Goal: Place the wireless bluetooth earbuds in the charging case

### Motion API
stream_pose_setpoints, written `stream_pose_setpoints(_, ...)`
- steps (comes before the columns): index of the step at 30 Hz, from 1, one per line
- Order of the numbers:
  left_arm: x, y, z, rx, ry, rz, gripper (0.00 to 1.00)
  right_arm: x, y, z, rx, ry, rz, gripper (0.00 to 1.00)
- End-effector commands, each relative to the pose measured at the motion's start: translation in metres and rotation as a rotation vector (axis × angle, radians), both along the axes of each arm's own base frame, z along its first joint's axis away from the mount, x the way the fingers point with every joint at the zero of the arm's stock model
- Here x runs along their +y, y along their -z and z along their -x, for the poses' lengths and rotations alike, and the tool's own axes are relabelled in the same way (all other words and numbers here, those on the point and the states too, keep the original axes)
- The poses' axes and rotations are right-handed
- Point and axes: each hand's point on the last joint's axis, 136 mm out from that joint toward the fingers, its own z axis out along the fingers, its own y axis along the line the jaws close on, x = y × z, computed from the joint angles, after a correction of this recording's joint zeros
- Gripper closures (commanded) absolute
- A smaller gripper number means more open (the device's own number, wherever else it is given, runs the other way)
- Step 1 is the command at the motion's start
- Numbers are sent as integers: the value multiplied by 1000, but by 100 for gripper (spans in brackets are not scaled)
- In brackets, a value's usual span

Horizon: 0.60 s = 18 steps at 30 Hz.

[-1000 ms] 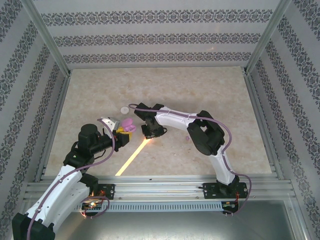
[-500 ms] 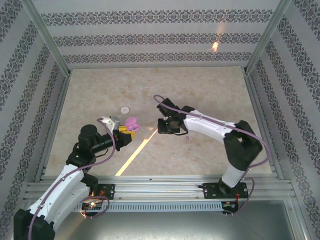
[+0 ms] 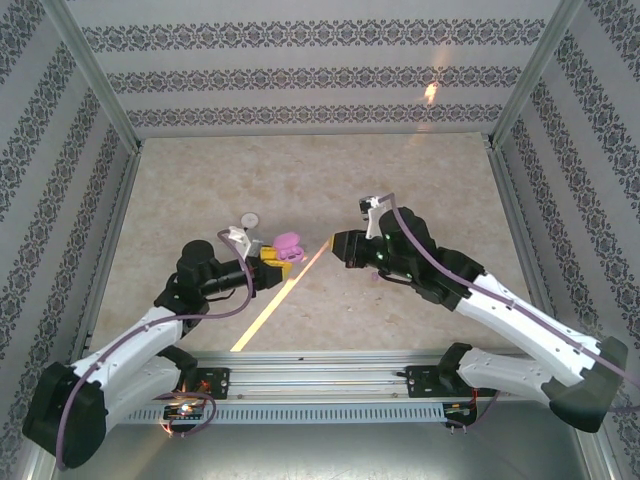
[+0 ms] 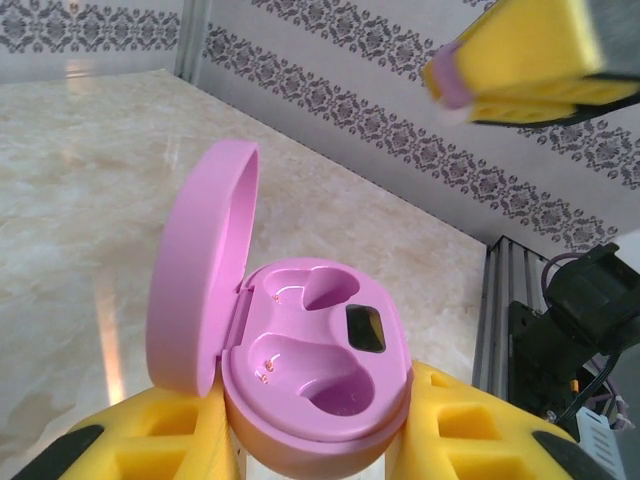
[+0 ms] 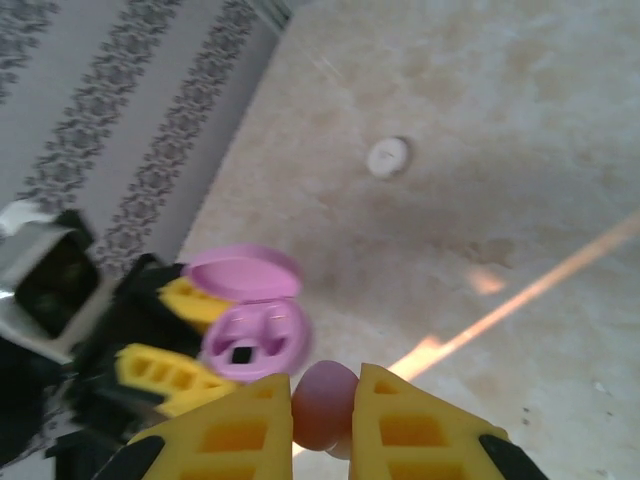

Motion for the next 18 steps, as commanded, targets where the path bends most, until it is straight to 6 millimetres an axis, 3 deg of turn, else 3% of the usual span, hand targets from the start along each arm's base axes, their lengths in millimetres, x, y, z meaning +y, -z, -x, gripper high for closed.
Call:
stream_pose_setpoints(1,-12,-45,-4,-201,25,49,95,14,-15,7,-63,-57,4,86)
stream_pose_setpoints(10,-28,-47,-6,-205,43,38,95,70,-32,14,-156,-238,70,86)
stream_pose_setpoints(13,-31,-48,-4,-204,51,39,95,78,-29,11,-160,-262,102,86)
stream_pose_setpoints(18,-33,-49,-5,-202,50,35,95,73,-19,9,-169,-264,173,87)
